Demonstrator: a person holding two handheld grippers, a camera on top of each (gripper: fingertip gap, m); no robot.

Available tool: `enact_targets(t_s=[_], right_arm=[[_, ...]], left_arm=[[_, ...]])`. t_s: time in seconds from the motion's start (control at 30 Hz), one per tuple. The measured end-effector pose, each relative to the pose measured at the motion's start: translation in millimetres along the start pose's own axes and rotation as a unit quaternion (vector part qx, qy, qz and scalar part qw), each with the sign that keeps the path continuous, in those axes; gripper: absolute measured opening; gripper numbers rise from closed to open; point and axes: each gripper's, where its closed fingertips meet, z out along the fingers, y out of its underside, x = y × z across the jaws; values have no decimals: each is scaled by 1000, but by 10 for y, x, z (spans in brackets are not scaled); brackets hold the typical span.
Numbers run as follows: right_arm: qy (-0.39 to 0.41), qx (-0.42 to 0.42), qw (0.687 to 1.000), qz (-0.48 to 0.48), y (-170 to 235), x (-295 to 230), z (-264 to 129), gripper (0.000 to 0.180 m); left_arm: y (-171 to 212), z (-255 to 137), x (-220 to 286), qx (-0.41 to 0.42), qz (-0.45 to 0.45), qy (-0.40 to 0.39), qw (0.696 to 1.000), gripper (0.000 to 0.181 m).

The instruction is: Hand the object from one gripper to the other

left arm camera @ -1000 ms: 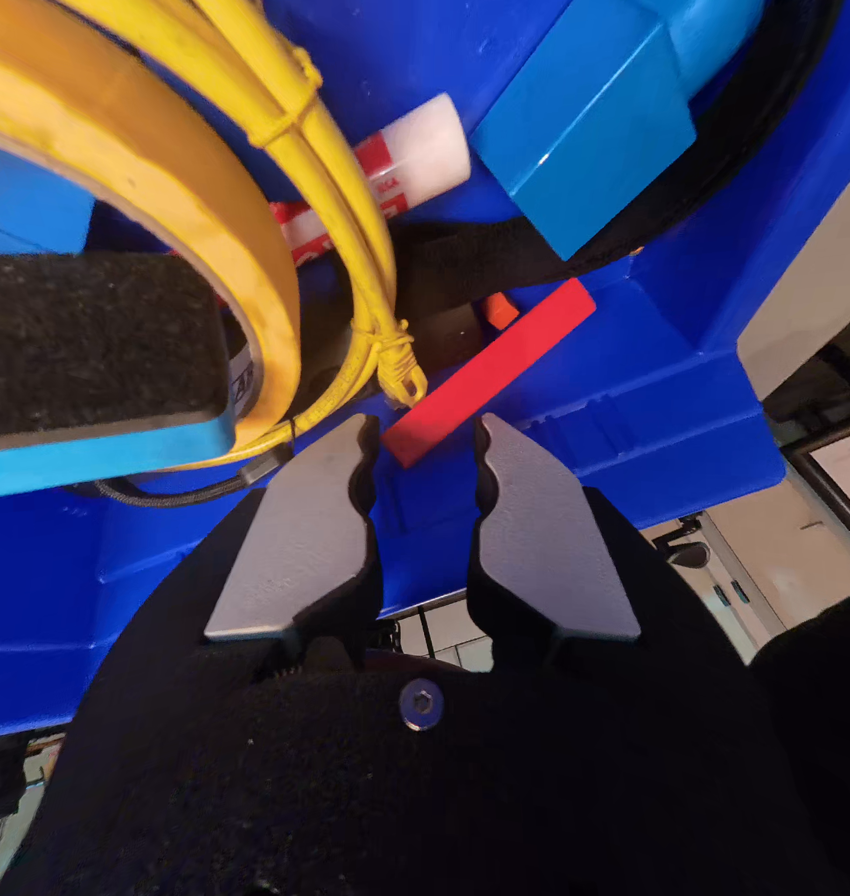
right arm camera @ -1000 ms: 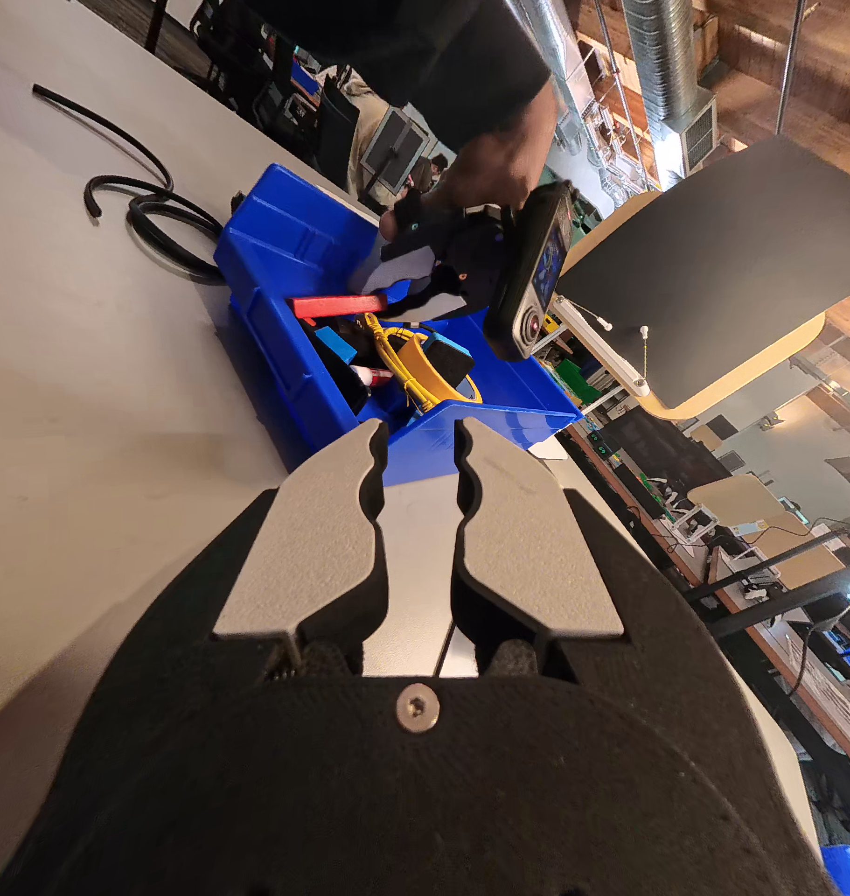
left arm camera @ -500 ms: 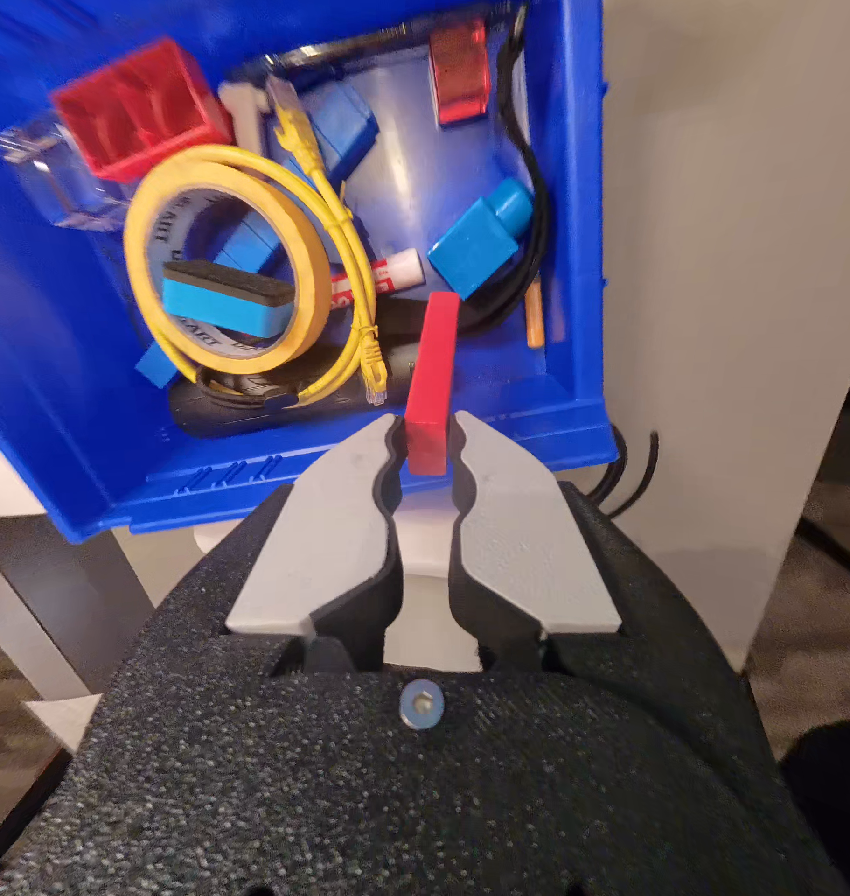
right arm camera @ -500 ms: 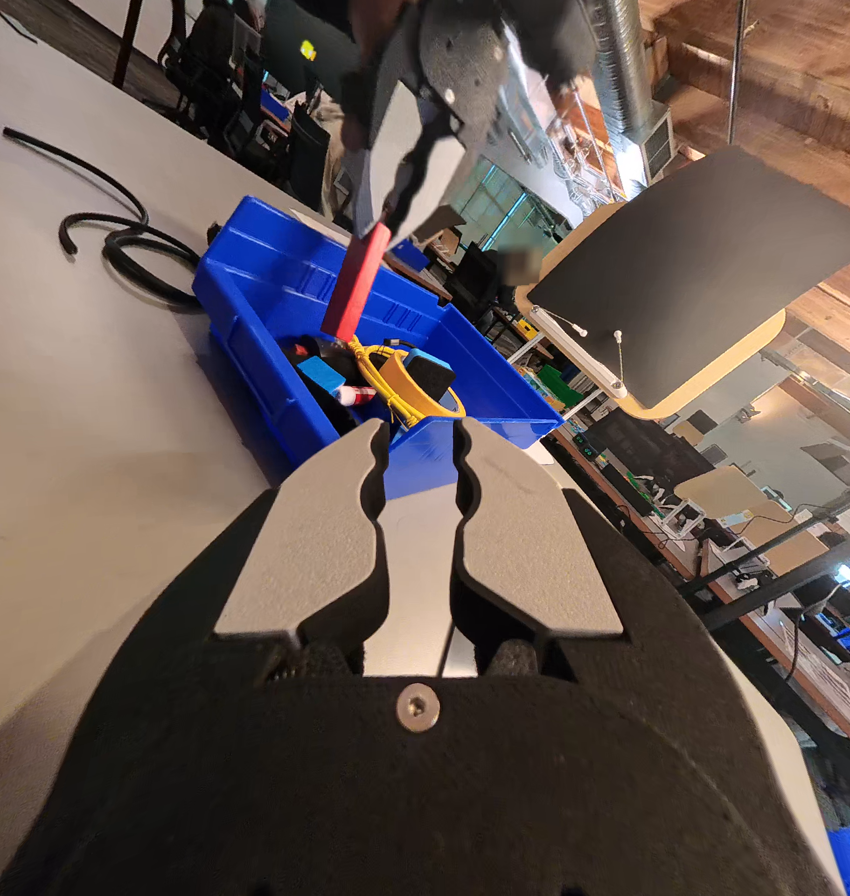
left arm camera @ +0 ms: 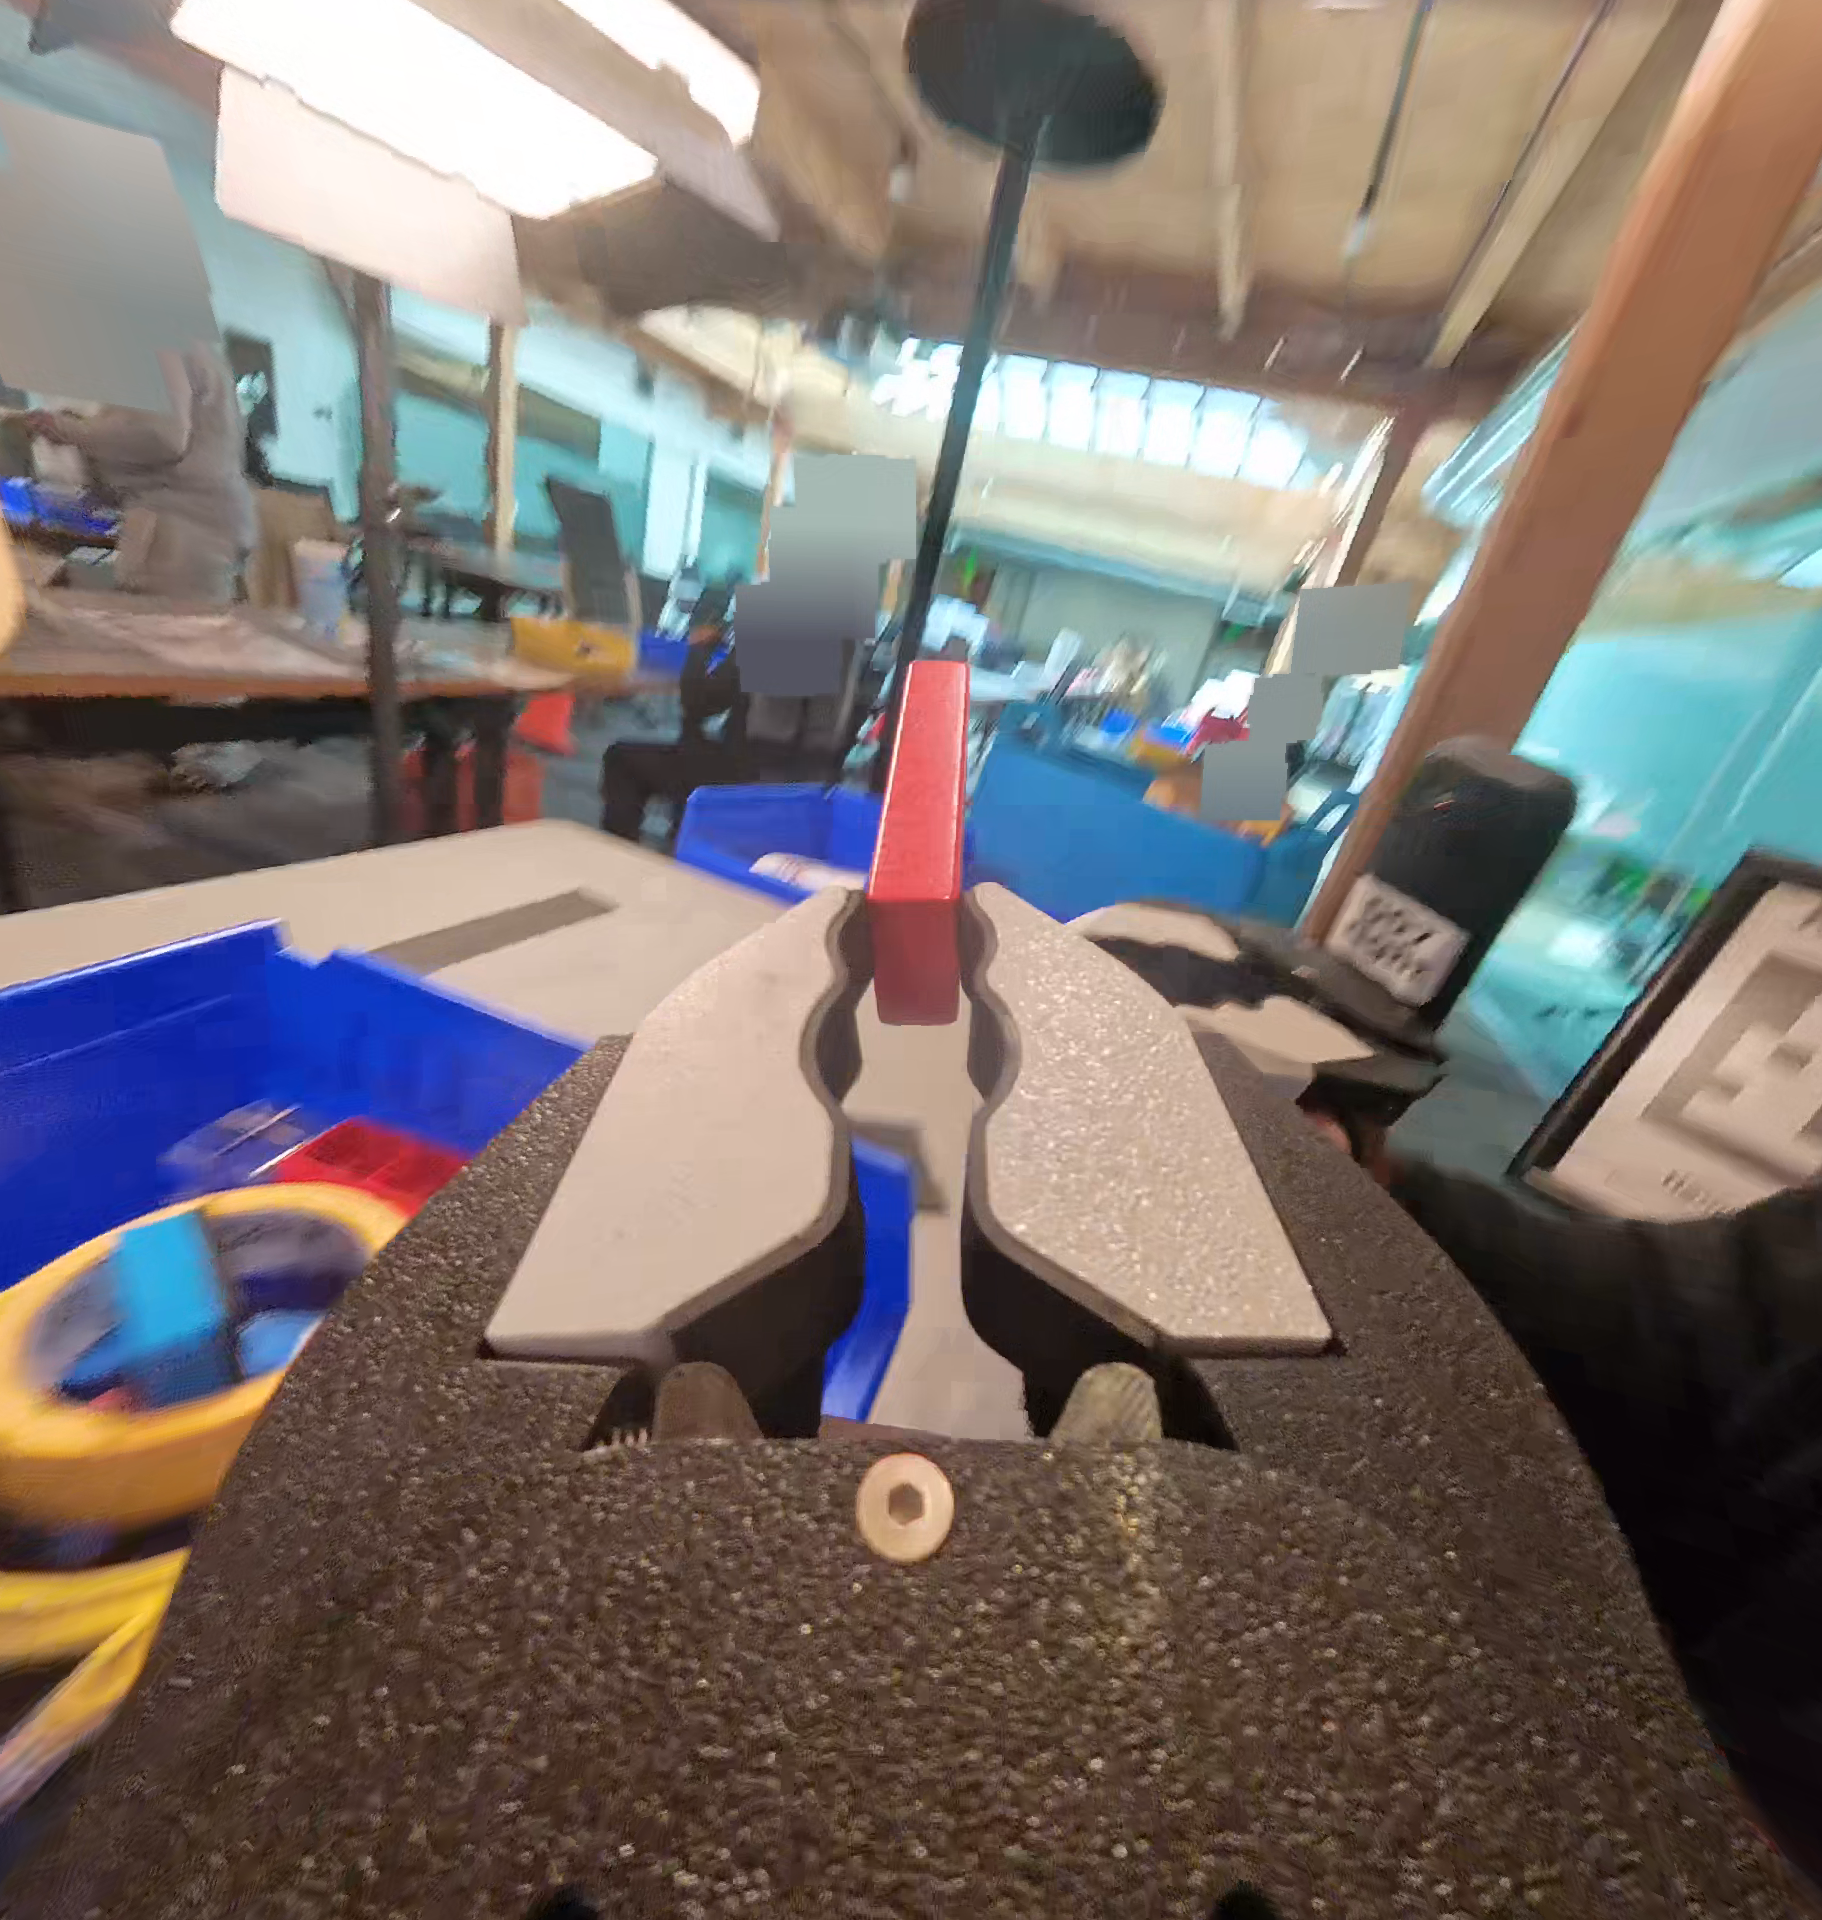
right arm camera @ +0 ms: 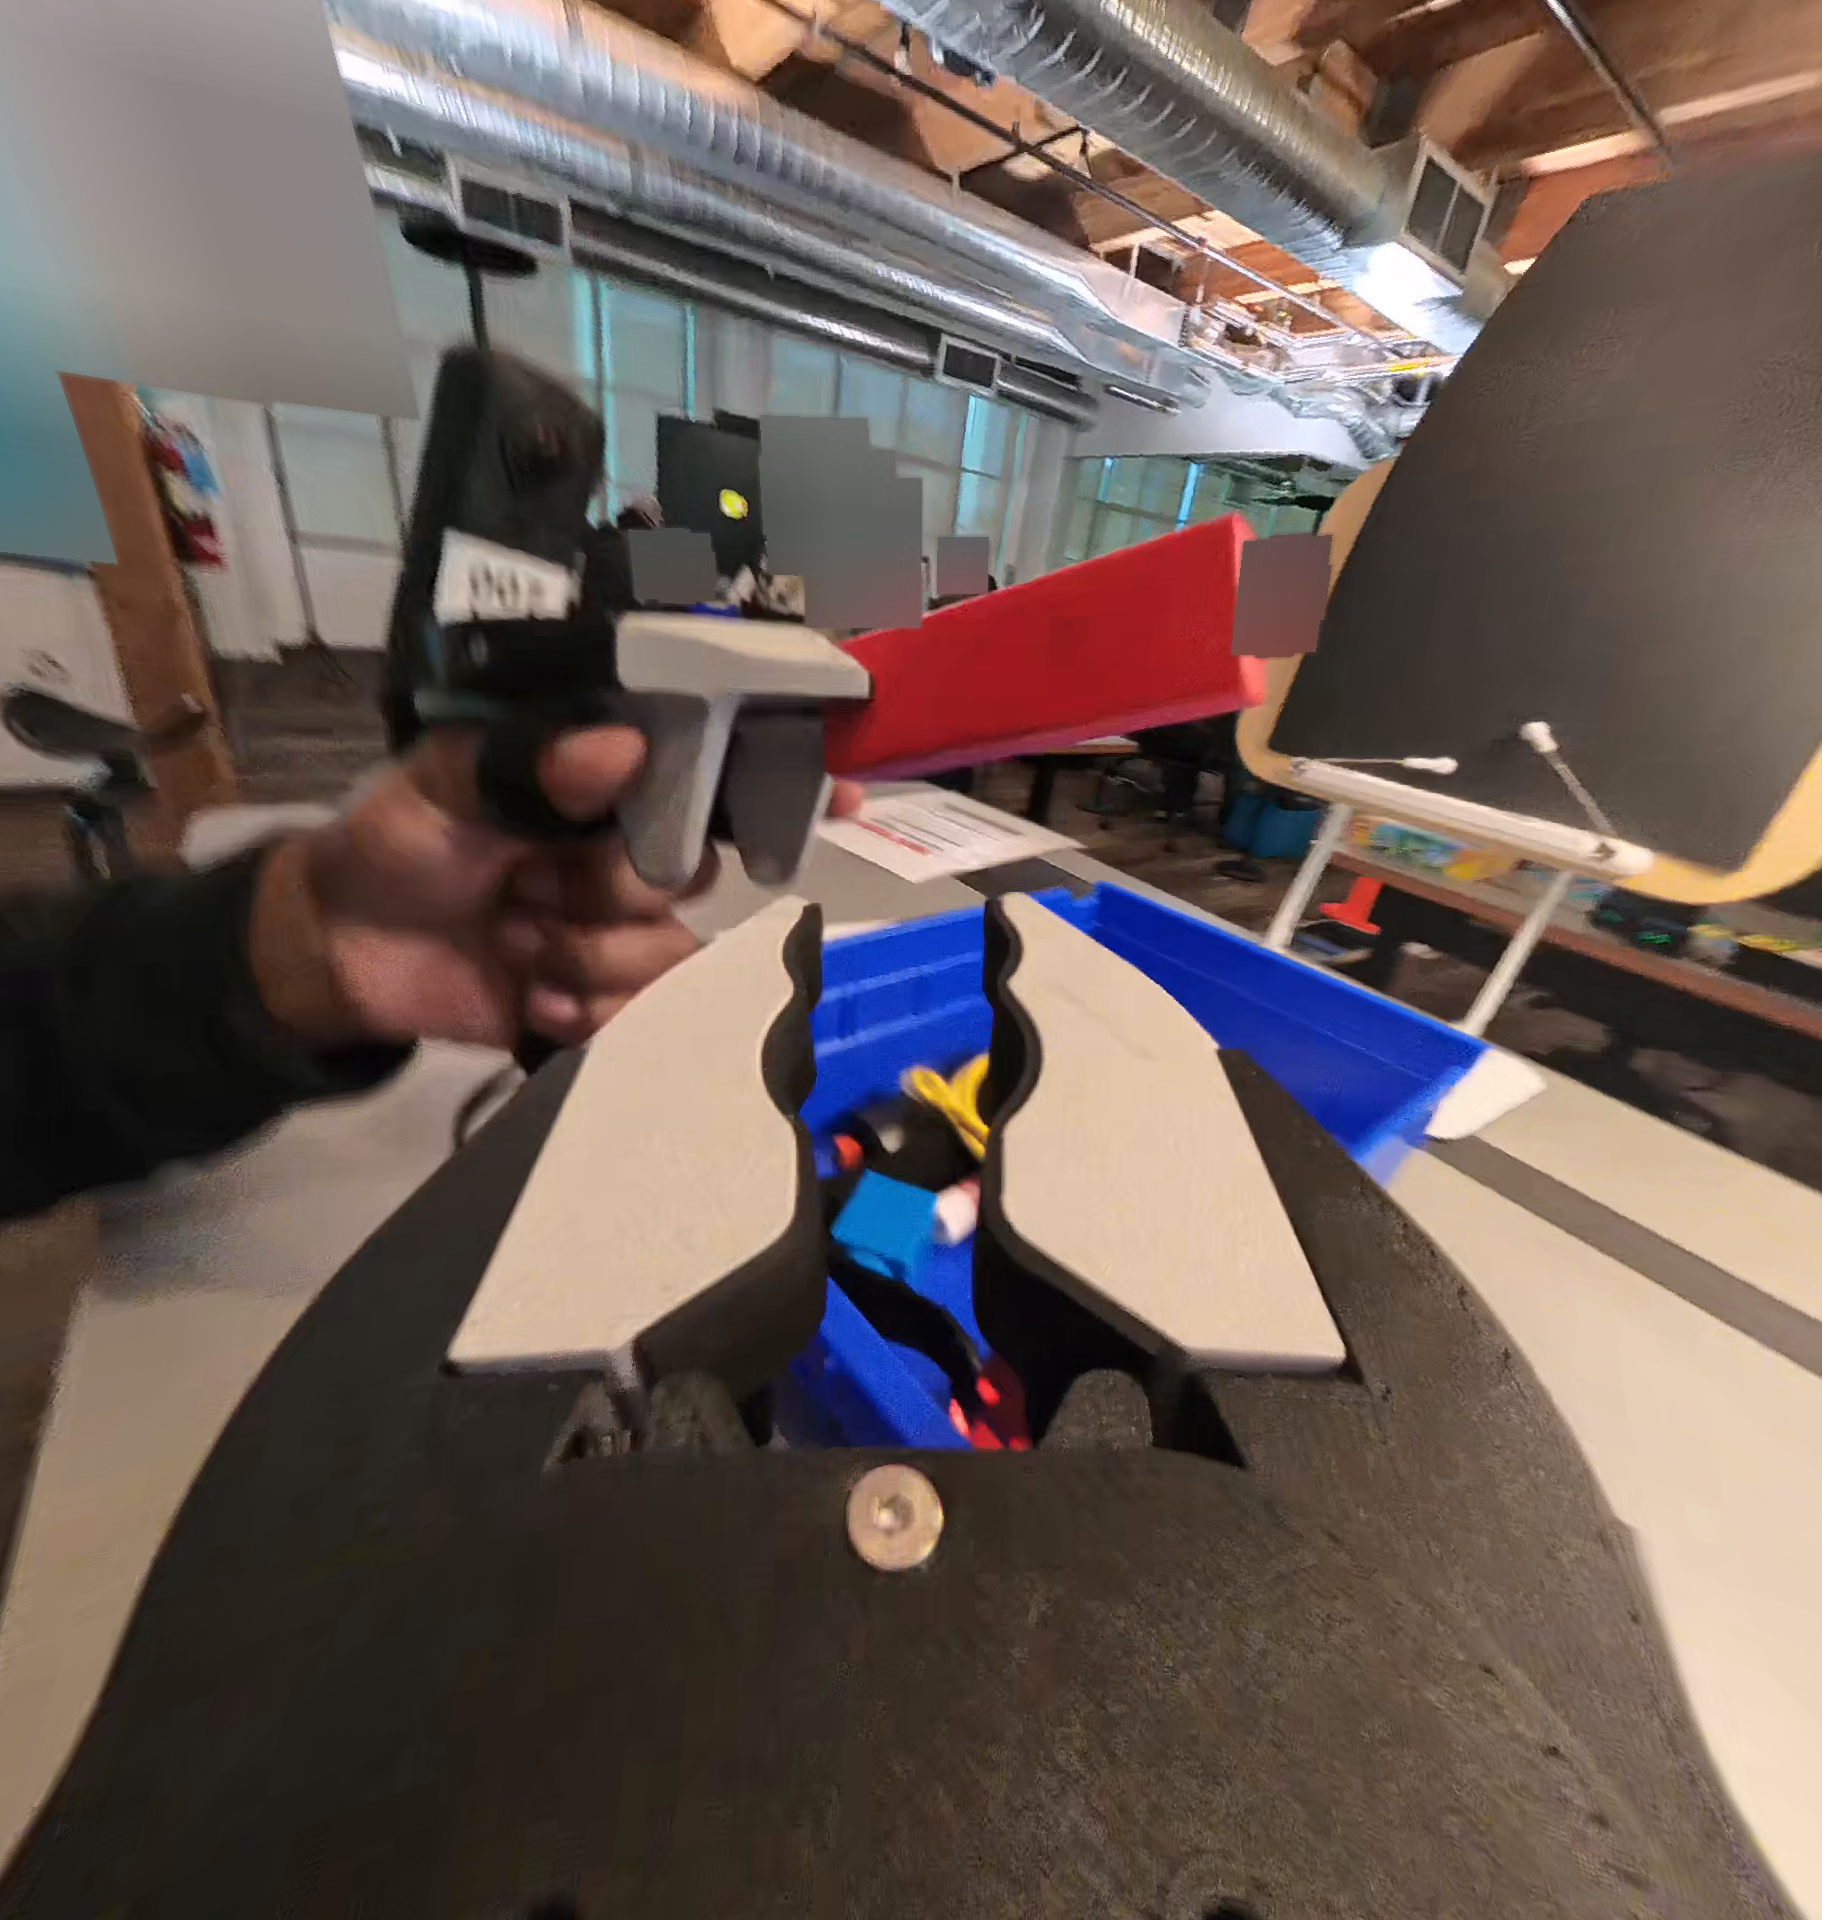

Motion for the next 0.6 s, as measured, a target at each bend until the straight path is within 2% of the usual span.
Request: enact_targets(t_s=[0.13,0.23,0.33,0.37,0.47,0.6], right_arm=[[-23,54,992,116,-245,162,209,40],[-46,66,981,174,-256,255,367,46],[-66,54,979,187,-169,254,542,41],[-74,57,979,184,-161,236,583,33],[-77,72,978,177,-160,247,650,27],[-37,61,991,116,-145,293,640,19]], left_arm=[[-171,121,88,129,-63,73,987,16],[-101,86,-25,159,-83,102,978,16],[19,42,-139,151,-129,106,974,16],[60,39,-147,142,-128,107,976,17],[109,19,-185,132,-119,103,979,17],[147,51,-295,110,-126,98,981,21]])
